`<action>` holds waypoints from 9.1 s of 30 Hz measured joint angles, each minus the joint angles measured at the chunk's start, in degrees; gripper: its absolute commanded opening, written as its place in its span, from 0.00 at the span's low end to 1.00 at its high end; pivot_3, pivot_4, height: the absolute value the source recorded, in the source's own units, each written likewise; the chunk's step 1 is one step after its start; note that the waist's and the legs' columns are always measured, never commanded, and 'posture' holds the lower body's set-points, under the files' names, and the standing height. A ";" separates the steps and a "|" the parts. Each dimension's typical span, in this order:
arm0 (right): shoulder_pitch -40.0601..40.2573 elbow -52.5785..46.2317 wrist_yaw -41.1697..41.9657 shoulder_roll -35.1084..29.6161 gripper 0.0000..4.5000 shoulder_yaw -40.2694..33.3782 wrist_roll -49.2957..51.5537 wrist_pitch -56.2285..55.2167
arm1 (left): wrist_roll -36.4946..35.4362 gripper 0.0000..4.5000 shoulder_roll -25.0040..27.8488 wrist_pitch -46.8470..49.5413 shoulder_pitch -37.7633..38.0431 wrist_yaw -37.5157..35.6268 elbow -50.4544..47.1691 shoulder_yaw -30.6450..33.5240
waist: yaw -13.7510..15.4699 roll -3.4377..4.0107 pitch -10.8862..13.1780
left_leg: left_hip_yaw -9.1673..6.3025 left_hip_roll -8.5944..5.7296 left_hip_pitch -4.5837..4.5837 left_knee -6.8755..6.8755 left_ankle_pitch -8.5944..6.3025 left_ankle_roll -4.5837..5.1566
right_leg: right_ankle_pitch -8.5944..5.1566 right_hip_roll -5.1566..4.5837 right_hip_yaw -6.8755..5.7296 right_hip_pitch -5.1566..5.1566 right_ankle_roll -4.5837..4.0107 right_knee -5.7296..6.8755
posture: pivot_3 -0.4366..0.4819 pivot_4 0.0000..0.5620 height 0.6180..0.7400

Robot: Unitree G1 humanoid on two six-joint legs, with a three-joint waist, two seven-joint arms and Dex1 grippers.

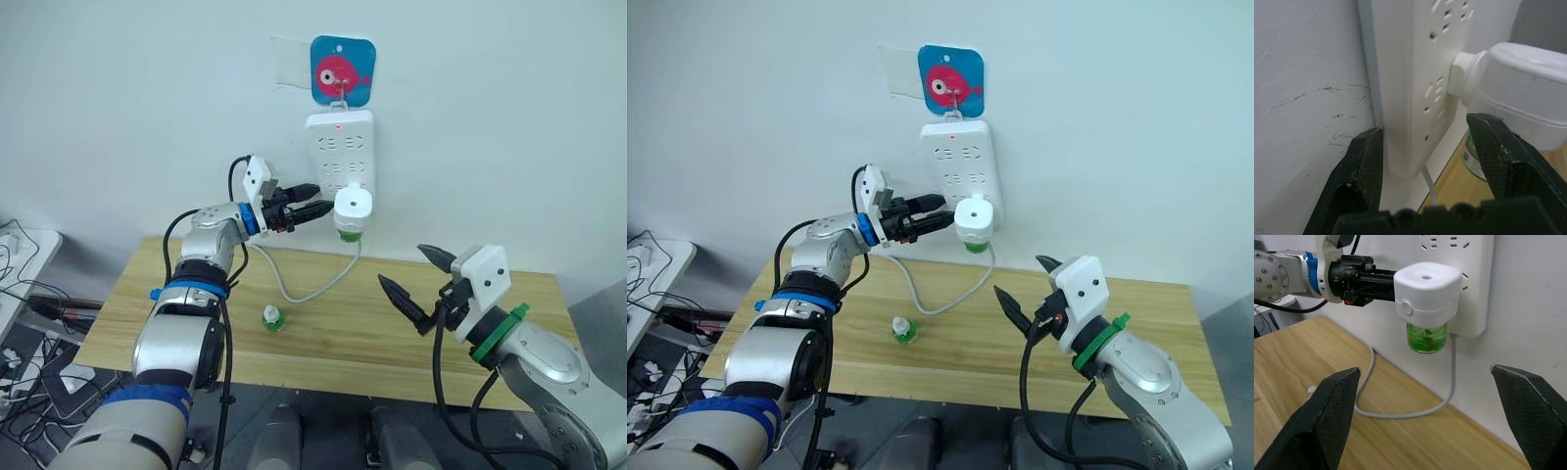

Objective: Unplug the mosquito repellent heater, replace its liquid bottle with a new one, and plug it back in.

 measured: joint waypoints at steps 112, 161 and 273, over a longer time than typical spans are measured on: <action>-21.62 -5.08 -23.84 22.18 0.64 -7.43 -1.35 30.69 | 1.95 0.77 0.84 2.45 1.20 0.93 -8.93 1.06 | -1.55 0.18 1.77 | -0.54 -0.04 -0.95 0.43 0.54 -0.44 | 0.46 -0.44 -0.36 -0.53 0.11 0.06 | 0.59 0.48 1.00; 1.27 2.37 -64.42 19.85 0.64 -0.38 67.87 -23.95 | 8.47 0.91 -7.61 -13.92 38.09 17.37 -56.91 -16.99 | -3.04 0.90 2.63 | -0.01 -0.01 -0.90 -0.28 0.72 -0.51 | 0.19 -0.67 0.05 -0.83 0.23 -0.01 | 0.58 0.45 1.00; -18.52 47.59 -0.93 -29.24 0.68 -9.04 85.38 29.02 | 8.05 0.49 -6.81 -51.27 16.90 -5.96 -24.58 -17.63 | -0.07 0.22 3.04 | 0.18 -0.14 -0.91 0.66 0.64 -0.38 | 0.72 -0.67 -0.04 -0.40 0.46 -0.03 | 0.60 0.46 1.00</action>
